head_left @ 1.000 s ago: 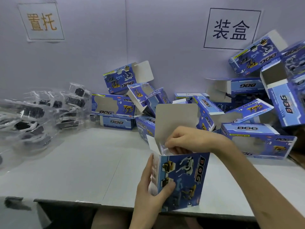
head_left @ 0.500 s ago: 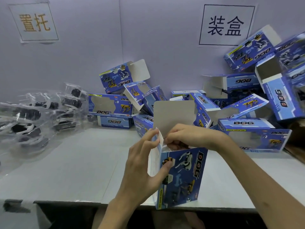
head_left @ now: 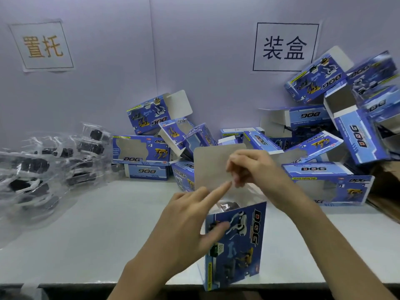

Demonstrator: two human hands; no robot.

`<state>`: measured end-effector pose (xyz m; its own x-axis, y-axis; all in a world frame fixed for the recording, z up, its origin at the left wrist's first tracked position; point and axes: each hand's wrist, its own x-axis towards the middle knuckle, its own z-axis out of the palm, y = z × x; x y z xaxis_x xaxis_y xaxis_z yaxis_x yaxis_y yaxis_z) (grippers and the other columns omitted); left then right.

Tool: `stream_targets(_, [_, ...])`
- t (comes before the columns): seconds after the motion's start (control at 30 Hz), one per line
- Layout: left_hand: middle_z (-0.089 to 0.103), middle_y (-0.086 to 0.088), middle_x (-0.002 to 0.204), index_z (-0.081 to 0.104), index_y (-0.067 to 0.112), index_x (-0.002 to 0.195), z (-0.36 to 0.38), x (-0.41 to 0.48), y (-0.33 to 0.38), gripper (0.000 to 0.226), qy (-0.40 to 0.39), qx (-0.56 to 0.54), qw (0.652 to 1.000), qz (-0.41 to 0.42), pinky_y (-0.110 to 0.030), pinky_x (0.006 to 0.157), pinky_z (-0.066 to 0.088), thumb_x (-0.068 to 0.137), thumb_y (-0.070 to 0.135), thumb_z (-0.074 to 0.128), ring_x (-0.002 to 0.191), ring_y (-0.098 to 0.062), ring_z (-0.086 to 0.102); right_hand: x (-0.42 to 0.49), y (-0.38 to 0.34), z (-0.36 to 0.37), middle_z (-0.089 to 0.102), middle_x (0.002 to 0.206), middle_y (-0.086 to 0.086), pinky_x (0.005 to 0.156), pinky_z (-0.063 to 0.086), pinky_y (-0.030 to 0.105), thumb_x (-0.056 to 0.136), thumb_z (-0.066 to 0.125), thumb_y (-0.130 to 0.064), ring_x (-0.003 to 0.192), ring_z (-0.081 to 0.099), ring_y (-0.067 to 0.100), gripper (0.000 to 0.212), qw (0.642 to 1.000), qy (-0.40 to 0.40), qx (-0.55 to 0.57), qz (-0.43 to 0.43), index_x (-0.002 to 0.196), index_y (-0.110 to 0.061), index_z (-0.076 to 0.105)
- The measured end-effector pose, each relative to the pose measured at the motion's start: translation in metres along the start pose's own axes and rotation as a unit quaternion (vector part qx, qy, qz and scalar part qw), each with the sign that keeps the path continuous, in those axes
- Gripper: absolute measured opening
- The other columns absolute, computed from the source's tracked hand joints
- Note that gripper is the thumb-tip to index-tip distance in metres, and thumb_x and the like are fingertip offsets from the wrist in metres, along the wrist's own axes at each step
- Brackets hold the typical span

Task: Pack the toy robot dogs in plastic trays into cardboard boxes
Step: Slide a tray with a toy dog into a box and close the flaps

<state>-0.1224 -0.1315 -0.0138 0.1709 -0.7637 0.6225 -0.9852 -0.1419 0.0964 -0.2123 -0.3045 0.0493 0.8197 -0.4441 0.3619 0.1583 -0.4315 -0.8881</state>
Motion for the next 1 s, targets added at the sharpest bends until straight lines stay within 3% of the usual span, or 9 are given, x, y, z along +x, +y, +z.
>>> stream_targets(0.13, [0.048, 0.008, 0.119, 0.023, 0.042, 0.150, 0.000, 0.012, 0.019, 0.067, -0.035, 0.097, 0.995, 0.012, -0.030, 0.095, 0.035, 0.091, 0.071, 0.034, 0.106, -0.016, 0.052, -0.021, 0.011, -0.028, 0.069, 0.079, 0.002, 0.070, 0.051, 0.022, 0.093, 0.065, -0.018, 0.072, 0.062, 0.011, 0.009, 0.968, 0.245, -0.004, -0.054, 0.087, -0.020, 0.070])
stream_targets(0.23, [0.048, 0.001, 0.117, 0.040, 0.036, 0.139, 0.009, 0.022, 0.038, 0.055, -0.049, 0.149, 0.987, -0.019, -0.035, 0.090, 0.036, 0.093, 0.066, 0.041, 0.103, -0.024, 0.053, -0.040, 0.040, -0.015, 0.070, 0.105, 0.004, 0.092, 0.052, 0.041, 0.092, 0.068, -0.026, 0.100, 0.064, 0.022, 0.016, 0.974, 0.220, -0.012, 0.046, 0.108, -0.027, 0.070])
stream_targets(0.33, [0.046, 0.002, 0.119, 0.050, 0.035, 0.132, 0.010, 0.023, 0.044, 0.050, -0.074, 0.157, 0.983, -0.059, -0.034, 0.086, 0.036, 0.091, 0.064, 0.048, 0.104, -0.025, 0.052, -0.052, 0.054, 0.009, 0.075, 0.096, 0.007, 0.087, 0.054, 0.045, 0.093, 0.066, -0.023, 0.094, 0.067, 0.030, 0.018, 0.977, 0.202, 0.021, 0.059, 0.093, -0.038, 0.075])
stream_targets(0.4, [0.045, 0.003, 0.120, 0.050, 0.035, 0.131, 0.012, 0.022, 0.043, 0.050, -0.072, 0.152, 0.983, -0.069, -0.034, 0.085, 0.038, 0.090, 0.064, 0.049, 0.106, -0.024, 0.051, -0.053, 0.059, 0.018, 0.076, 0.089, -0.003, 0.084, 0.057, 0.043, 0.093, 0.065, -0.019, 0.088, 0.070, 0.021, 0.021, 0.967, 0.255, 0.014, 0.025, 0.094, -0.037, 0.076])
stream_targets(0.47, [0.045, 0.004, 0.119, 0.049, 0.037, 0.130, 0.012, 0.020, 0.042, 0.048, -0.064, 0.143, 0.985, -0.072, -0.032, 0.084, 0.039, 0.089, 0.062, 0.051, 0.107, -0.023, 0.049, -0.054, 0.061, 0.026, 0.074, 0.099, -0.021, 0.088, 0.055, 0.025, 0.095, 0.062, -0.019, 0.096, 0.067, -0.001, 0.025, 0.956, 0.288, -0.049, -0.011, 0.113, -0.031, 0.073])
stream_targets(0.53, [0.045, 0.005, 0.115, 0.048, 0.038, 0.131, 0.010, 0.020, 0.042, 0.048, -0.057, 0.135, 0.987, -0.071, -0.029, 0.082, 0.038, 0.089, 0.060, 0.052, 0.104, -0.021, 0.050, -0.056, 0.061, 0.032, 0.065, 0.118, -0.027, 0.092, 0.041, 0.004, 0.098, 0.056, -0.028, 0.112, 0.056, -0.012, 0.032, 0.955, 0.259, -0.136, -0.043, 0.127, -0.027, 0.067])
stream_targets(0.63, [0.046, 0.004, 0.112, 0.047, 0.038, 0.132, 0.009, 0.020, 0.044, 0.049, -0.057, 0.137, 0.986, -0.077, -0.030, 0.083, 0.039, 0.089, 0.059, 0.053, 0.102, -0.023, 0.051, -0.060, 0.059, 0.026, 0.059, 0.126, -0.029, 0.091, 0.029, -0.004, 0.103, 0.044, -0.044, 0.115, 0.044, -0.021, 0.040, 0.965, 0.176, -0.188, -0.053, 0.128, -0.022, 0.067])
stream_targets(0.77, [0.047, -0.001, 0.121, 0.027, 0.033, 0.144, 0.013, 0.024, 0.052, 0.074, -0.081, 0.172, 0.978, -0.090, -0.039, 0.095, 0.038, 0.085, 0.068, 0.054, 0.110, -0.031, 0.050, -0.059, 0.057, 0.003, 0.057, 0.128, -0.034, 0.099, 0.034, 0.006, 0.095, 0.029, -0.065, 0.120, 0.047, -0.019, 0.060, 0.982, 0.090, -0.165, 0.016, 0.131, -0.031, 0.064])
stream_targets(1.0, [0.042, -0.009, 0.125, 0.012, 0.033, 0.154, 0.010, 0.043, 0.059, 0.094, -0.168, 0.192, 0.961, -0.111, -0.041, 0.085, 0.040, 0.081, 0.078, 0.051, 0.108, -0.034, 0.053, -0.030, 0.051, -0.030, 0.078, 0.092, -0.010, 0.093, 0.048, 0.030, 0.106, 0.040, -0.032, 0.090, 0.072, 0.008, 0.046, 0.988, 0.106, -0.021, 0.113, 0.089, -0.018, 0.081])
